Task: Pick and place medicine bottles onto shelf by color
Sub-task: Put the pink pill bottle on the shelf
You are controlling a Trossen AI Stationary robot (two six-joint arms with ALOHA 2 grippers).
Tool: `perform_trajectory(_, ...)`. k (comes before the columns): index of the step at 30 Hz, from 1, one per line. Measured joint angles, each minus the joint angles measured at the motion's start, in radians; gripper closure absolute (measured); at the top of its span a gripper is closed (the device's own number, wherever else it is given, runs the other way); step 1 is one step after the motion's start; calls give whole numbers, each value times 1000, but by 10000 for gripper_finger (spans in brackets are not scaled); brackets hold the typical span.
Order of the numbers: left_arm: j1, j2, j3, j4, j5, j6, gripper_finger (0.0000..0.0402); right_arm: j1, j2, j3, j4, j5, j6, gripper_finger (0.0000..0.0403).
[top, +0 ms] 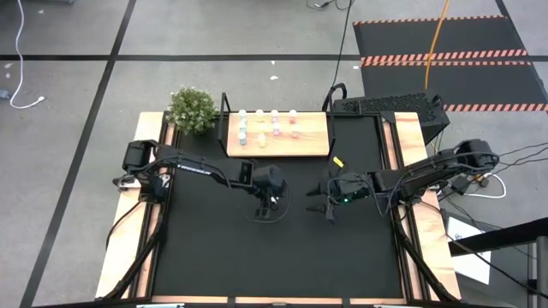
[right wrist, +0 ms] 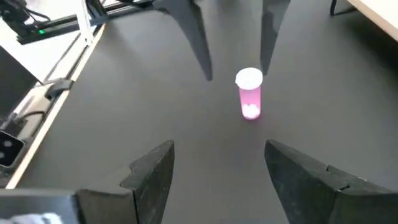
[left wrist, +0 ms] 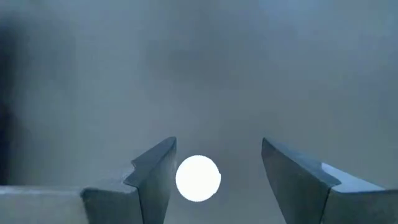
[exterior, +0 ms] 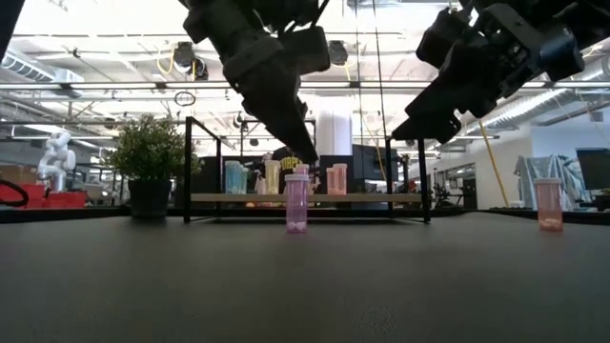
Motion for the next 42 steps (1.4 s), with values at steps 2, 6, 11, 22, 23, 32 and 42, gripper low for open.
perform_trajectory(2,12,3,0,-2,0,23,173,12,1,0,-7,18,15,156)
perform_trajectory(6,42,14,-2,-26,4,18,187,25,1,0,-17,20,21,156)
perform_trajectory(11,47,29,-2,-47,41,18,194,25,-4,0,-41,20,39,156)
perform_trajectory(22,40,49,-1,-62,59,33,198,25,-11,0,-68,20,63,156)
perform_trajectory(23,40,49,-1,-68,58,39,202,25,-11,0,-68,20,63,156)
perform_trajectory(32,45,49,-1,-66,52,36,263,25,-11,0,-61,20,71,156)
perform_trajectory(42,48,49,-1,-45,52,18,276,25,-11,0,-61,20,86,156)
